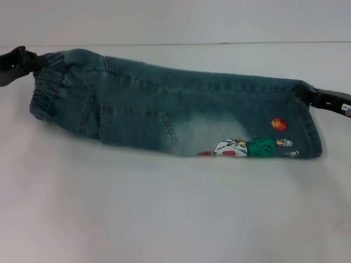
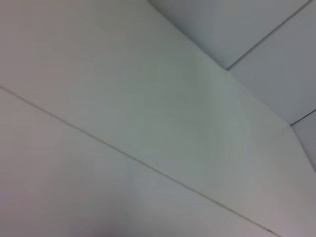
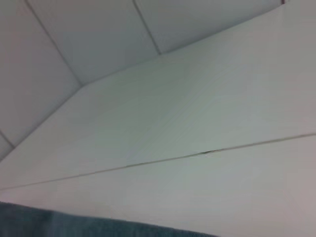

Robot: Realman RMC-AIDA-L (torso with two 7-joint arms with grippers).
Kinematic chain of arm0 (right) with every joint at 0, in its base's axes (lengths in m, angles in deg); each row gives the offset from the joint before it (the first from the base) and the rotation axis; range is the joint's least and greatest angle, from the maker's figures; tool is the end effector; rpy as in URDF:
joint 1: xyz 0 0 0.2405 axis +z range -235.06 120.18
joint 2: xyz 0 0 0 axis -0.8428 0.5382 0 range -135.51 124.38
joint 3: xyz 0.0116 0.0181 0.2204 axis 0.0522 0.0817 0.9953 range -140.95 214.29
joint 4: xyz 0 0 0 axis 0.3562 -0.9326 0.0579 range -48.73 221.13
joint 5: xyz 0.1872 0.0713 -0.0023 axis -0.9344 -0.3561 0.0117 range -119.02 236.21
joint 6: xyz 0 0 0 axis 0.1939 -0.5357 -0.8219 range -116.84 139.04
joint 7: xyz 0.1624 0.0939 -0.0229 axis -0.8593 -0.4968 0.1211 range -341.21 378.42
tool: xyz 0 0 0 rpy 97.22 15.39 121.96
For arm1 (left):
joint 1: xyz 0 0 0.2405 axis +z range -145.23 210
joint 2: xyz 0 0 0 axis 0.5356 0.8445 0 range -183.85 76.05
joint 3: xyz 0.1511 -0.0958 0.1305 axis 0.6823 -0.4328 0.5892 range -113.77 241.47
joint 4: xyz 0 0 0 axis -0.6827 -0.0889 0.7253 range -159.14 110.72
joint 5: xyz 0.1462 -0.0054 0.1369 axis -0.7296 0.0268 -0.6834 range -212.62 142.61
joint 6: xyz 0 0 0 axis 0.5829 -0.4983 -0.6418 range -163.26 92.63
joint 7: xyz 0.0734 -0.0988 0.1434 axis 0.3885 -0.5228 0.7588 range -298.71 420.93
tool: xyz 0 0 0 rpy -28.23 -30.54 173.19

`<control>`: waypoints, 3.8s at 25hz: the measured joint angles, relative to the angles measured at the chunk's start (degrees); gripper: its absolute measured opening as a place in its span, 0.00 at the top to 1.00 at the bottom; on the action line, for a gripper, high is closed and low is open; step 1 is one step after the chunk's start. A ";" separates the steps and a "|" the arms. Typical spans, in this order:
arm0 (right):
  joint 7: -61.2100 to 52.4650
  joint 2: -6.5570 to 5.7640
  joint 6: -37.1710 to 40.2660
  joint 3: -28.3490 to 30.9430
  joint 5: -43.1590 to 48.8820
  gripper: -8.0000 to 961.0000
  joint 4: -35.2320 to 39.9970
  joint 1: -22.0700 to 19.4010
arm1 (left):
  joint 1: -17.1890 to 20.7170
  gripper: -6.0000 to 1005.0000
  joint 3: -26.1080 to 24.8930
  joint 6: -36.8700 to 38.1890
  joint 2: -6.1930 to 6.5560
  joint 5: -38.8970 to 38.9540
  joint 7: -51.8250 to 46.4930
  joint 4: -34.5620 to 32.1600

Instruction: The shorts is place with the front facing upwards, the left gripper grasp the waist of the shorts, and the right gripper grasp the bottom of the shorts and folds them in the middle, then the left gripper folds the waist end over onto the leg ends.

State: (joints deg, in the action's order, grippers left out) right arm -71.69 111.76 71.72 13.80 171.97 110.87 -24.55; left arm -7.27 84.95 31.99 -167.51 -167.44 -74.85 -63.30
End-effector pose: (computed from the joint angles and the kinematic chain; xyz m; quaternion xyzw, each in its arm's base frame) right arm 0.2951 0.3857 0.0035 -0.7731 0.4696 0.2647 0.3342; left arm -0.2719 0.4193 0.0639 -0.6795 -0.6258 -0.2620 0.2792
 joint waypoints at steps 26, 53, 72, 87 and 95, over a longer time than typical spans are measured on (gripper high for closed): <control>4.15 1.50 -9.25 -0.26 -1.76 0.95 -2.46 3.23 | -0.27 0.93 5.74 -10.09 -1.42 1.75 4.09 2.25; 3.52 2.05 -12.55 -0.21 -1.75 0.74 -3.21 5.10 | 0.50 0.86 8.81 -14.15 -3.46 1.68 5.59 0.94; 1.94 -1.49 11.41 -5.02 0.27 0.00 1.78 2.58 | 3.17 0.17 9.03 11.60 -1.42 0.78 13.57 -12.23; 1.86 -3.32 25.53 -7.48 0.27 0.00 4.87 1.42 | 4.16 0.10 12.18 8.07 -1.32 -19.49 15.84 -13.79; 2.05 -2.62 25.06 -7.54 0.06 0.00 4.42 1.53 | 3.39 0.10 15.07 3.19 -2.35 -20.39 15.16 -12.13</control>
State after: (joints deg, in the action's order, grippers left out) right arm -69.64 109.14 96.79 6.26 172.03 115.29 -23.02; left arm -3.87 100.02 35.18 -169.85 -187.83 -59.68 -75.43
